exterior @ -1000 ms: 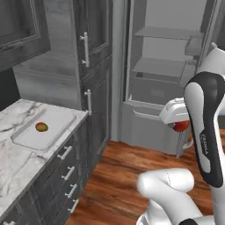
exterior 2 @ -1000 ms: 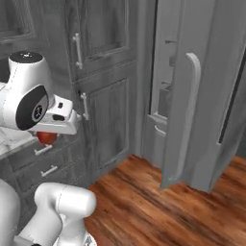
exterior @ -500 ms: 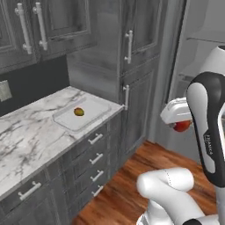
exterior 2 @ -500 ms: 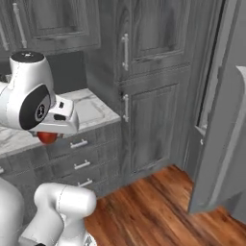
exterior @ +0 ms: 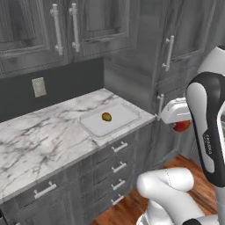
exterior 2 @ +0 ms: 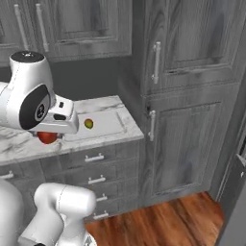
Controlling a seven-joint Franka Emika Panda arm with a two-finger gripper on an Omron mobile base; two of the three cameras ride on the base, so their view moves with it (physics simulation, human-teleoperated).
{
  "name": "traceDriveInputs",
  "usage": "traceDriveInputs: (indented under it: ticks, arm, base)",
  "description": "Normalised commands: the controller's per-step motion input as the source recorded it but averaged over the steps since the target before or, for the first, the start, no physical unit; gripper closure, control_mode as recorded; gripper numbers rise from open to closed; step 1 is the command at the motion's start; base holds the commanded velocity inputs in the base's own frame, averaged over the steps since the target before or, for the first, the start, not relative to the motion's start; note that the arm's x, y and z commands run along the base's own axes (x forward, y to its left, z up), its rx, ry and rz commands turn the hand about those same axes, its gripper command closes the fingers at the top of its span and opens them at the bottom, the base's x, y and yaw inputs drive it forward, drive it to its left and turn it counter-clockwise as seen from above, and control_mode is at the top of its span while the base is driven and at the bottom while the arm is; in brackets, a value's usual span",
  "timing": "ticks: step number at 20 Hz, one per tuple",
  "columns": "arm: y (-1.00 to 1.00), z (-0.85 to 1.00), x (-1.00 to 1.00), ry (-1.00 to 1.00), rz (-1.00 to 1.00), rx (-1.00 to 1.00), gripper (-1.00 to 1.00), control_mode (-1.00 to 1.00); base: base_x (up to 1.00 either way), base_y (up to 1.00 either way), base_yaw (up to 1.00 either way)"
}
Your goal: Pick the mango and apple from the fridge and place them inside the tupperware on the counter.
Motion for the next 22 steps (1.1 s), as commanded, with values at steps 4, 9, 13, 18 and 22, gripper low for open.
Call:
traceDriveInputs:
  ticks: [4, 9, 13, 18, 22]
  arm:
    - [0.00, 0.00, 0.00, 0.00, 0.00, 0.00, 1.00, 1.00]
    - [0.00, 0.00, 0.00, 0.00, 0.00, 0.00, 1.00, 1.00]
    - [0.00, 0.00, 0.00, 0.00, 0.00, 0.00, 1.00, 1.00]
    - [0.00, 0.00, 0.00, 0.00, 0.00, 0.00, 1.00, 1.00]
    - [0.00, 0.00, 0.00, 0.00, 0.00, 0.00, 1.00, 1.00]
  base:
    - [0.55, -0.02, 0.39]
    - [0.50, -0.07, 0.39]
    - [0.46, -0.03, 0.35]
    - [0.33, -0.36, 0.29]
    - [0.13, -0.64, 0.24]
